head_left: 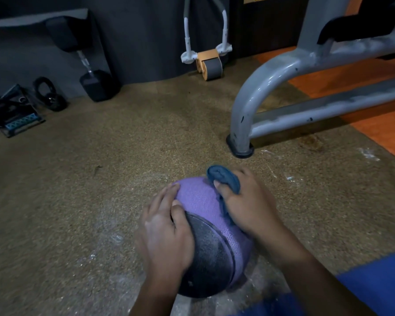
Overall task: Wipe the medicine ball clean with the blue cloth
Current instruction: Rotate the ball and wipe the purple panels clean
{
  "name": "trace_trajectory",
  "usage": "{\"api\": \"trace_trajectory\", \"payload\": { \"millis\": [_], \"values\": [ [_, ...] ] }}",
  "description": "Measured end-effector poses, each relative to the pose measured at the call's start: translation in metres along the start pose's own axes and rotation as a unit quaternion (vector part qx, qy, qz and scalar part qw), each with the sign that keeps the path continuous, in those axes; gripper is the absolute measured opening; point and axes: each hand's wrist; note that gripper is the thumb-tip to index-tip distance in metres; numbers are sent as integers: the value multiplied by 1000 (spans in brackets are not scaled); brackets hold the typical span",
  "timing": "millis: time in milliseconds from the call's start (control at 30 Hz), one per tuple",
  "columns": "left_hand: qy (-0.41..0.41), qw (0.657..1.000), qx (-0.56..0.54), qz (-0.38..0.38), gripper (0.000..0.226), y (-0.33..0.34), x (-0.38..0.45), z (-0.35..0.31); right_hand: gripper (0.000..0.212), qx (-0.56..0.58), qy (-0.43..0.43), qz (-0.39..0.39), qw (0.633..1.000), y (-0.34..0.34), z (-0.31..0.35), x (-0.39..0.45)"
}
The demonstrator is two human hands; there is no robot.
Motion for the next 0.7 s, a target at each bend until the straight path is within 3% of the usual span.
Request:
{"api": "trace_trajectory", "payload": {
  "millis": [100, 233, 300, 433, 533, 700],
  "values": [
    [-14, 1000, -9, 6, 59, -1, 4, 1, 53, -56, -120, -85, 987, 1, -6, -57],
    [-22, 998, -56, 5, 57, -5, 4, 9, 60, -56, -217, -96, 970, 10, -12, -90],
    [-39, 998, -53, -1, 53, -5, 5, 11, 57, -34, -169, -85, 981, 11, -16, -67],
    [-67, 996, -66, -14, 50, -8, 7, 9, 47, 125, -9, -37, 991, 12, -21, -19],
    [-64, 998, -17, 20, 53, -12, 9, 10, 40, 116, -21, -35, 992, 17, -21, -11],
    [40, 995, -3, 95, 56, -18, 31, 11, 41, 118, -33, -18, 992, 21, -18, -5]
  ]
}}
Point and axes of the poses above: each hand's wrist, its own x-axis towards the middle knuckle, its own y-axis out of the palm, z = x × y, and after that the axes turned 13 degrees about y, right-handed
